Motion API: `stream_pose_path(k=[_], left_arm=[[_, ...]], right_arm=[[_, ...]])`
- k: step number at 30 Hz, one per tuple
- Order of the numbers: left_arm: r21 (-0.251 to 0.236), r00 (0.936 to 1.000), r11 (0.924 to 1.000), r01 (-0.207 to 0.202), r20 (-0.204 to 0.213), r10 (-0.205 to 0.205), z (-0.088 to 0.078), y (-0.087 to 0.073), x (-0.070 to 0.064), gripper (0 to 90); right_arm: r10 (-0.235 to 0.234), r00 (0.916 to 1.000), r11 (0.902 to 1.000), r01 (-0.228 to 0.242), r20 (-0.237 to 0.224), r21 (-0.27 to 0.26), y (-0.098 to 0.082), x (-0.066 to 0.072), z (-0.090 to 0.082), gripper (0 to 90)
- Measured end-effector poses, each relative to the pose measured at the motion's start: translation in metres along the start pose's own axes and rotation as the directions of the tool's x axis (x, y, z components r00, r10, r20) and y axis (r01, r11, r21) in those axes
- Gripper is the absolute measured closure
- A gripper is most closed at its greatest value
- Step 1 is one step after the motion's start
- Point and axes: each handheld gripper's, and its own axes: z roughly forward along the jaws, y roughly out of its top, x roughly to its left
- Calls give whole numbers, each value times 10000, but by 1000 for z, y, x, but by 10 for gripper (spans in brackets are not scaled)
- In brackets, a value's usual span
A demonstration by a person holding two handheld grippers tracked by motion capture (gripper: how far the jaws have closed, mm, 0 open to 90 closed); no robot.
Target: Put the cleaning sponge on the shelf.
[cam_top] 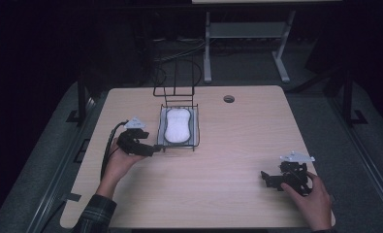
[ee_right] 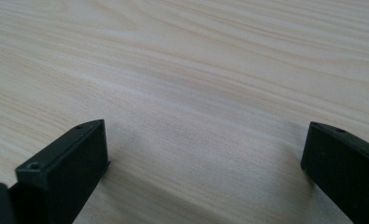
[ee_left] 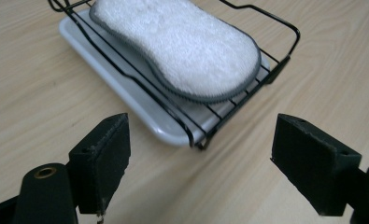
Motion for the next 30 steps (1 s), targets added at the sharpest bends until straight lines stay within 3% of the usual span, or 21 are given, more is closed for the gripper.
stream_pose_path(k=[12,23,30], left_arm=[[162,9997,9999,56,-231,-52,-25,-43,-20,186],[692,9973,9976,-48,-723,98,-35,-80,-32,182],[952,9945,9954,87,-1048,13,-38,-98,-34,173]], right_arm=[[0,10000,10000,0,3,0,0,0,0,2],[6,10000,10000,-6,-4,1,0,0,0,2],[9,10000,10000,-9,-4,-2,0,0,0,2]])
